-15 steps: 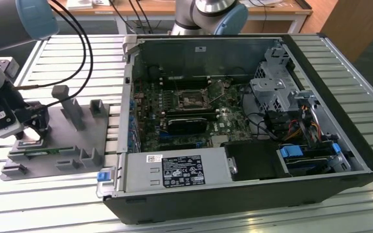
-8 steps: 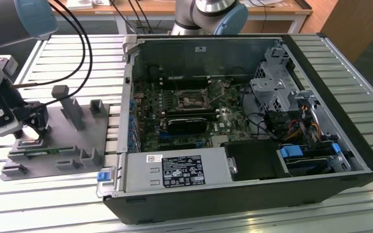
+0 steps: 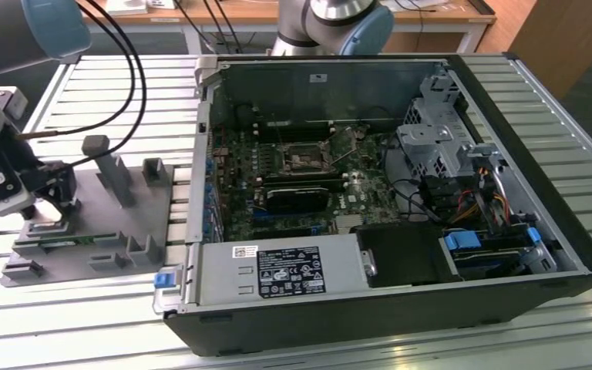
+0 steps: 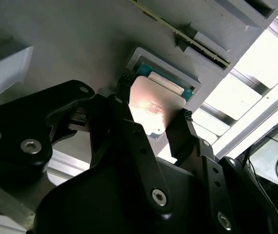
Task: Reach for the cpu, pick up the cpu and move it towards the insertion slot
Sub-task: 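Pick up the cpu and move it towards the insertion slot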
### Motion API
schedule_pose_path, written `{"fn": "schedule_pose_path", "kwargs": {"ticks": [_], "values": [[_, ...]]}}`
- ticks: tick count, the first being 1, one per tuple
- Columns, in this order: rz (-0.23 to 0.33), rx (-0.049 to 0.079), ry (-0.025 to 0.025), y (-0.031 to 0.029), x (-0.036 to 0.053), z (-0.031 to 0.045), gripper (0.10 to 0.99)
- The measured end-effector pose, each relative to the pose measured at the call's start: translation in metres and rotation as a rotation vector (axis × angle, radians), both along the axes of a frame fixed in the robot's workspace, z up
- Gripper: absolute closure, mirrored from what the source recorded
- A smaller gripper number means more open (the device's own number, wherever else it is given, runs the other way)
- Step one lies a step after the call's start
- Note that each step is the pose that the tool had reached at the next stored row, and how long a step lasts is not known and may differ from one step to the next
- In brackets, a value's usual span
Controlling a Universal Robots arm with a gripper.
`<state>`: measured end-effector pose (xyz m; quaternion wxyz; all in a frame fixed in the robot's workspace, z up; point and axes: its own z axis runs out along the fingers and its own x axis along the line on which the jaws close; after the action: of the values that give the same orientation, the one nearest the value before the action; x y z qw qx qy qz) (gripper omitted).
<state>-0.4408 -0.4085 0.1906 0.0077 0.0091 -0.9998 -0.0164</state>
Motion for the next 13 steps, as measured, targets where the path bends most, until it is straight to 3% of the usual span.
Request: {"fn": "schedule_pose_path", "kwargs": {"ticks": [13], "values": [[0.0,0.0,-0.0003,0.0,0.0,0.0195,0.541]]}}
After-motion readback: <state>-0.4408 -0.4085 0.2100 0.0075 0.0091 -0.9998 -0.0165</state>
